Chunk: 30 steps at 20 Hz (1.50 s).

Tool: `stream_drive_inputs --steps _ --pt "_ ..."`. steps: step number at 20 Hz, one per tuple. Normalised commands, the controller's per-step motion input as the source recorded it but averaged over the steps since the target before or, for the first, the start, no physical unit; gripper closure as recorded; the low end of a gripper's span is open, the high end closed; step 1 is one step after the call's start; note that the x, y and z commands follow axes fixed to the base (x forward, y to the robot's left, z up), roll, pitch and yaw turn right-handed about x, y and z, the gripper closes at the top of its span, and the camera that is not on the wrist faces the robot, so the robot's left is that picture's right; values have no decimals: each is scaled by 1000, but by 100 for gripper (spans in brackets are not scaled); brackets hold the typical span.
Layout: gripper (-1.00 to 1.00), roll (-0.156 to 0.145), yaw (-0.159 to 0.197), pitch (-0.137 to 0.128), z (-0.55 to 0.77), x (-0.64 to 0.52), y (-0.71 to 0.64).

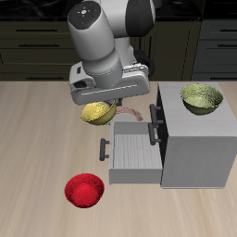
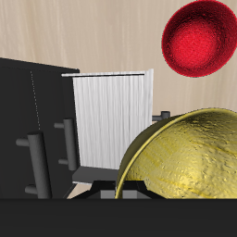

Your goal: Place the yellow bowl in the bottom drawer of the white cabinet

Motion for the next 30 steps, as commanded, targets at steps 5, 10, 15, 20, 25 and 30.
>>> stream_drive_inputs --steps 5,10,15,20,25,30 --pt "100 -2 43 -2 -147 118 209" --pt "100 14 -20 25 -107 88 174" --pt "100 -1 20 17 -203 66 175" --pt "100 -24 24 26 -249 80 97" --pt "100 -72 17 -4 -198 21 7" --pt "100 -42 -5 31 -391 -3 174"
